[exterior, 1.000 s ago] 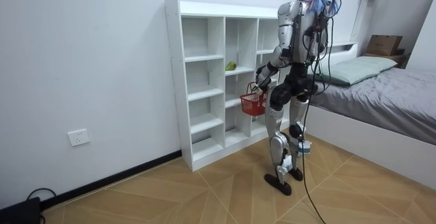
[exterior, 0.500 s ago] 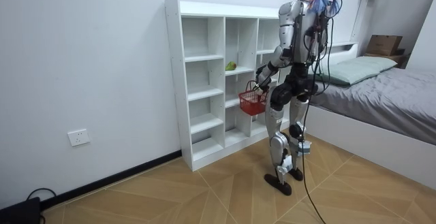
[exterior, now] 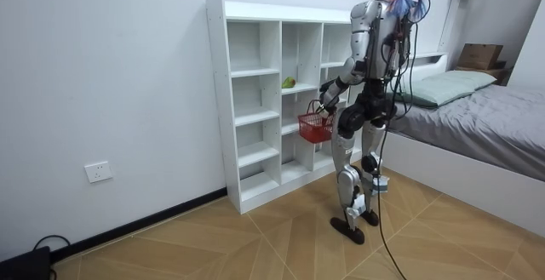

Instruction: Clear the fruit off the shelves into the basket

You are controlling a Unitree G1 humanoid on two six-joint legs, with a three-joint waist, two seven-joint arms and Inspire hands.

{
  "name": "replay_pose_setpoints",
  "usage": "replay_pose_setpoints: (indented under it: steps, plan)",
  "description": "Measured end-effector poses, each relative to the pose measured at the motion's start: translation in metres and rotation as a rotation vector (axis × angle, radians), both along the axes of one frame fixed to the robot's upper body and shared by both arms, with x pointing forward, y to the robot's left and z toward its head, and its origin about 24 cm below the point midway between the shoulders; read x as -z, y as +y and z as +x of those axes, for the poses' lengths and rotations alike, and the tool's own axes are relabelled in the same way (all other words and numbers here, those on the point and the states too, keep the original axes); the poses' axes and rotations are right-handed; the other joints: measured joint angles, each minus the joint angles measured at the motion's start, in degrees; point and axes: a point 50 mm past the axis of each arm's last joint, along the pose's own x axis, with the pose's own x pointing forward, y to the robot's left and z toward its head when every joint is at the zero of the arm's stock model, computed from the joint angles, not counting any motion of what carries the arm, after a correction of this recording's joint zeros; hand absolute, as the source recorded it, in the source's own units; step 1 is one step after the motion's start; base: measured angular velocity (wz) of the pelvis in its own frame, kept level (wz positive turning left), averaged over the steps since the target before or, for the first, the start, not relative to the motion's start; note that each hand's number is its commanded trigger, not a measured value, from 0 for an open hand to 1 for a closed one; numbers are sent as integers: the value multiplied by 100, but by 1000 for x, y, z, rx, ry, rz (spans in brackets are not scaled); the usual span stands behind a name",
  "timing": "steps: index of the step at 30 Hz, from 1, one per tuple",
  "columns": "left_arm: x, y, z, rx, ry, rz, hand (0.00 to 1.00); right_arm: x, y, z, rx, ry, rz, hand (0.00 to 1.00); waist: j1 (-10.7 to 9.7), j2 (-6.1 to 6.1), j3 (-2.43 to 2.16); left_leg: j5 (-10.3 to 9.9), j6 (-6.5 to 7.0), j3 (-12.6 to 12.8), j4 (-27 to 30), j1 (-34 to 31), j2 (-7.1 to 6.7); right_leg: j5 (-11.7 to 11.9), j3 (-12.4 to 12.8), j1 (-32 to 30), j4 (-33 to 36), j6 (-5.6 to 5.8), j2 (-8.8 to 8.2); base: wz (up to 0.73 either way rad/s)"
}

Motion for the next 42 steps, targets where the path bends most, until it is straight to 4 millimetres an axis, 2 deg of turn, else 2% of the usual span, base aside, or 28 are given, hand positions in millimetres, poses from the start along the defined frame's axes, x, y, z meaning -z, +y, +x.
replay_pose_setpoints:
  steps: [8, 9, 10, 11, 12, 24, 31, 42]
  plan:
    - [1, -1, -2, 26, 4, 7, 100, -1, -1, 9, 16, -11, -27, 100, -22, -62, 35, 1, 2, -72, -4, 80, -32, -15, -78, 120, -24, 25, -36, 4]
    - [1, -1, -2, 27, 4, 7, 100, -1, -1, 9, 19, -11, -28, 90, -11, -63, 34, 1, 2, -102, -5, 77, -38, -17, -93, 124, -26, 29, -41, 15]
    - [1, -2, -3, 30, 5, 7, 100, -1, -1, 9, 24, -9, -28, 52, -10, -66, 35, 1, 3, -120, -5, 72, -46, -20, -117, 126, -27, 33, -50, 11]
    - [1, -2, -3, 34, 6, 7, 100, 0, -1, 9, 25, -8, -28, 8, -10, -73, 32, 1, 3, -130, -5, 69, -49, -21, -139, 131, -28, 35, -57, 7]
    - [1, -2, -3, 35, 7, 7, 100, 0, -1, 9, 25, -8, -27, 0, -10, -76, 31, 1, 3, -133, -5, 68, -49, -21, -141, 131, -29, 35, -57, 4]
    - [5, -3, -8, 51, 31, 16, 100, 2, -4, 11, 55, -3, -57, 0, -27, -100, 16, 2, 3, -268, 0, 45, -57, -23, -250, 203, -118, 35, -54, 6]
    - [8, -2, -11, 49, 51, 24, 100, 2, -4, 11, 62, -5, -61, 0, -33, -158, -18, 2, 3, -285, -6, 46, -56, -21, -287, 235, -155, 34, -55, 0]
    - [8, -2, -12, 48, 52, 24, 100, 7, -5, 9, 70, 9, -67, 0, -46, -168, -4, 2, 3, -338, -7, 44, -60, -21, -325, 281, -189, 34, -55, 1]
